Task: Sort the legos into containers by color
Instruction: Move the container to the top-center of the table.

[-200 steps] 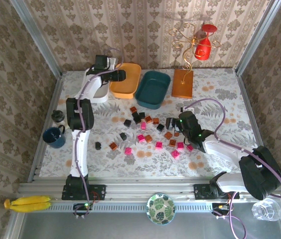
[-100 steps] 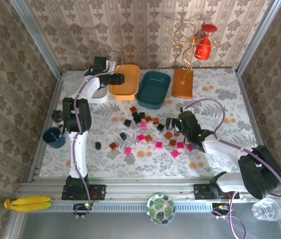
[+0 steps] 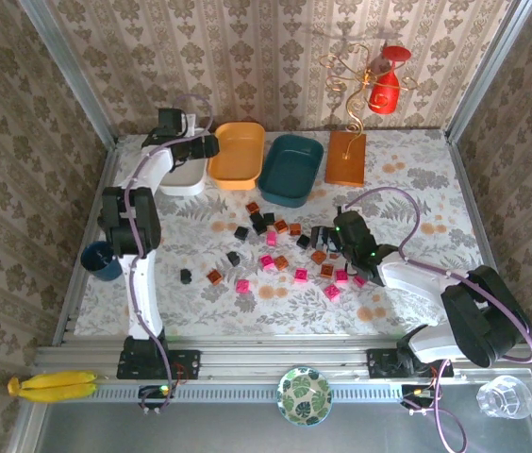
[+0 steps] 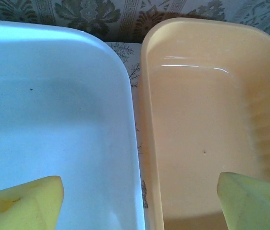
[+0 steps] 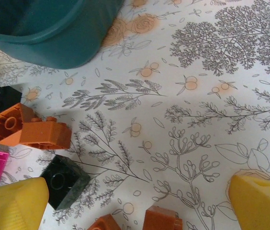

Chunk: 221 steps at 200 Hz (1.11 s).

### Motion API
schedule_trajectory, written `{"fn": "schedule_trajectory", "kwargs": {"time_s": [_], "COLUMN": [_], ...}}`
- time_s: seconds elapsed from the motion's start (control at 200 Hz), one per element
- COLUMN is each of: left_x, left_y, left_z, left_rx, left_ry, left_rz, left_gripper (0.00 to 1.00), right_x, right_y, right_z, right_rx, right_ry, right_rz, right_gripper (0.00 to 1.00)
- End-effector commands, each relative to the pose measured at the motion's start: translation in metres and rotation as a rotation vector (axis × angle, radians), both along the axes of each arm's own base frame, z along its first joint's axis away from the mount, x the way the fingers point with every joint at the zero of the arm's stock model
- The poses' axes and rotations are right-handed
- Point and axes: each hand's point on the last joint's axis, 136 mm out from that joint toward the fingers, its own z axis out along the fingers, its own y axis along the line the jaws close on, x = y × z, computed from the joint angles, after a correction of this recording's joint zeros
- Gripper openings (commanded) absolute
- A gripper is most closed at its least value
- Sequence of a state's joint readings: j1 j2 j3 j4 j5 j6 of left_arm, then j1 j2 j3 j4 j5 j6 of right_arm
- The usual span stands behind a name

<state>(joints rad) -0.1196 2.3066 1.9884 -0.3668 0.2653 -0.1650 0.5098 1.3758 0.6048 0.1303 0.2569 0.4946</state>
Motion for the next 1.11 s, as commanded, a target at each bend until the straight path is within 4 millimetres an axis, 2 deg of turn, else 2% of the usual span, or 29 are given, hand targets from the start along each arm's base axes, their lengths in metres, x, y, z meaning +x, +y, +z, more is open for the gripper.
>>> {"fn": "schedule_trajectory", "kwargs": {"time_s": [0.0,0.095,0.25,0.425,0.585,0.795,0.96,1.1], "left_x": [-0.003,-0.005,-0.012,-0.03,-0.052,-0.079,-0.097,-0.112], "left_y": [-0.014,-0.031,-0.059,-0.068,-0.074,-0.079,-0.089,-0.102], "left_z": [-0.024,-0.032,-0.033,-0.036,-0.036,-0.037,-0.033,-0.032], "left_rx": [-0.042,-0.101,-0.135,-0.061,-0.014,0.024,-0.016,-0.037], "left_ry": [0.09,0.119,0.125,0.136,0.137,0.157,0.155,0.161], "left_rz": [-0.033,-0.089,-0.175,-0.21,-0.232,-0.23,-0.228,-0.24], "left_gripper": [0.86,0.86,0.8,0.74,0.71,0.69,0.68,0.68], "right_x": [0.004,0.002,-0.002,-0.005,-0.003,0.018,0.038,0.048], "right_y": [0.007,0.003,-0.002,-0.013,-0.029,-0.048,-0.044,-0.043], "right_z": [0.011,0.014,0.016,0.021,0.035,0.047,0.057,0.057], "right_rx": [0.025,0.025,0.01,-0.046,-0.112,-0.034,0.021,0.014], "right_ry": [-0.024,-0.034,-0.039,-0.053,-0.087,-0.069,-0.063,-0.05], "right_rz": [0.002,-0.006,-0.017,-0.033,-0.051,-0.088,-0.072,-0.064], "right_gripper": [0.98,0.98,0.98,0.99,1.0,1.0,1.0,1.0]}}
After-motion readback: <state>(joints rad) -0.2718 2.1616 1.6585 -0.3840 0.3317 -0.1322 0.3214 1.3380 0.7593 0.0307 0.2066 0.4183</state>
